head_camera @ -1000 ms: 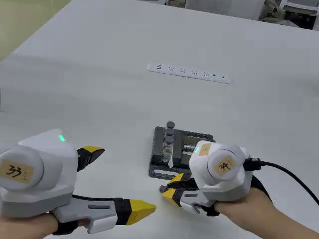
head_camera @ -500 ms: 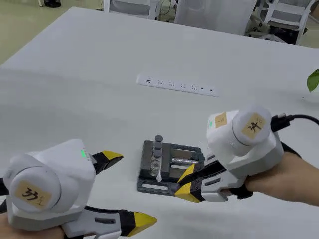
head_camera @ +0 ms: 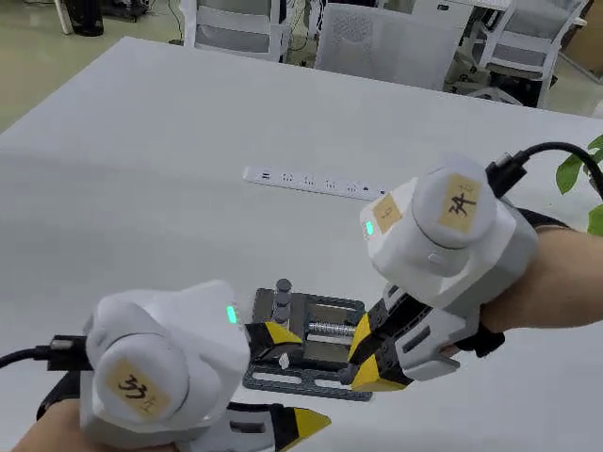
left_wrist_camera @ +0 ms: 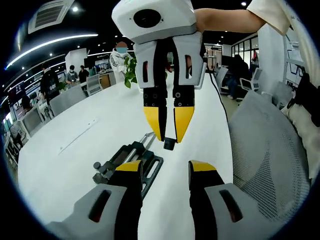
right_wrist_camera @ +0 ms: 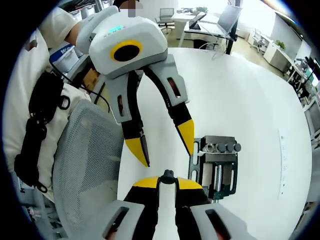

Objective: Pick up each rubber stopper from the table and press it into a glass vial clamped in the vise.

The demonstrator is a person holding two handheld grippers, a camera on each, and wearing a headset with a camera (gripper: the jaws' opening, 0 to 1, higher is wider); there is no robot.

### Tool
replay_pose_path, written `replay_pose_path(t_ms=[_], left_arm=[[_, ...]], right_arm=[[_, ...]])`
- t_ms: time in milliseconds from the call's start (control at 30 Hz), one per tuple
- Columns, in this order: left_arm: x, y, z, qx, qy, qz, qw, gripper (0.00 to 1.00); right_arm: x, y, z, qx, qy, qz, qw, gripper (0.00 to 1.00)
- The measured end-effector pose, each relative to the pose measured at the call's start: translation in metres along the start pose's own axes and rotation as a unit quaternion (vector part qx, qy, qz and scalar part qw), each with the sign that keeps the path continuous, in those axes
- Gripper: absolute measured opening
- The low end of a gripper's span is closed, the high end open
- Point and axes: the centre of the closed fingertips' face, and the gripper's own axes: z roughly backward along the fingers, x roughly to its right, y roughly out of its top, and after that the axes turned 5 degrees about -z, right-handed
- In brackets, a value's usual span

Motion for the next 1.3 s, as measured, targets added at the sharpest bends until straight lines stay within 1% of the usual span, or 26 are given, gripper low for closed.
replay_pose_path(t_ms=[100, 167, 200, 233, 267, 367, 500, 533, 700, 767, 900, 1033, 1100, 1167, 1300], left_arm=[[0.003, 0.004, -0.003, 0.001, -0.007, -0.003, 1.0000, 0.26], [0.006, 0.006, -0.004, 0.002, -0.013, -0.004, 0.9999, 0.22], [0.007, 0.007, -0.004, 0.003, -0.016, -0.007, 0.9998, 0.19], [0.008, 0.007, -0.004, 0.005, -0.019, -0.009, 0.9998, 0.17], [0.009, 0.008, -0.004, 0.005, -0.021, -0.010, 0.9997, 0.15], [0.012, 0.008, -0.003, 0.003, -0.025, -0.013, 0.9996, 0.11], [0.014, 0.009, -0.002, 0.005, -0.028, -0.013, 0.9995, 0.07], [0.014, 0.008, -0.002, 0.001, -0.030, -0.015, 0.9994, 0.06], [0.018, 0.008, -0.002, 0.001, -0.036, -0.016, 0.9992, 0.06], [0.020, 0.005, -0.002, -0.008, -0.039, -0.025, 0.9989, 0.05], [0.020, 0.006, -0.002, -0.009, -0.040, -0.024, 0.9989, 0.05], [0.019, 0.006, -0.001, -0.009, -0.038, -0.025, 0.9989, 0.05], [0.020, 0.006, 0.001, -0.007, -0.039, -0.022, 0.9990, 0.04], [0.021, 0.005, 0.002, -0.004, -0.037, -0.026, 0.9990, 0.04], [0.021, 0.004, 0.003, 0.001, -0.034, -0.015, 0.9993, 0.04]], right_arm=[[-0.004, 0.001, -0.001, -0.017, 0.006, 0.022, 0.9996, 0.06], [-0.005, 0.003, -0.002, -0.020, 0.006, 0.026, 0.9995, 0.06], [-0.006, 0.004, -0.003, -0.023, 0.013, 0.029, 0.9993, 0.06], [-0.006, 0.006, -0.003, -0.022, 0.012, 0.032, 0.9992, 0.06], [-0.010, 0.006, -0.004, -0.028, 0.018, 0.035, 0.9988, 0.06], [-0.013, 0.006, -0.005, -0.034, 0.022, 0.045, 0.9981, 0.06], [-0.013, 0.007, -0.007, -0.037, 0.024, 0.050, 0.9978, 0.07], [-0.014, 0.006, -0.007, -0.038, 0.026, 0.052, 0.9976, 0.07], [-0.016, 0.006, -0.007, -0.043, 0.030, 0.058, 0.9970, 0.07], [-0.018, 0.008, -0.006, -0.043, 0.034, 0.058, 0.9968, 0.07], [-0.019, 0.008, -0.005, -0.050, 0.036, 0.061, 0.9963, 0.07], [-0.018, 0.009, -0.005, -0.046, 0.035, 0.057, 0.9967, 0.07], [-0.020, 0.009, -0.004, -0.043, 0.037, 0.058, 0.9967, 0.07], [-0.019, 0.010, -0.005, -0.040, 0.037, 0.062, 0.9966, 0.07], [-0.021, 0.010, -0.006, -0.035, 0.038, 0.070, 0.9962, 0.07]])
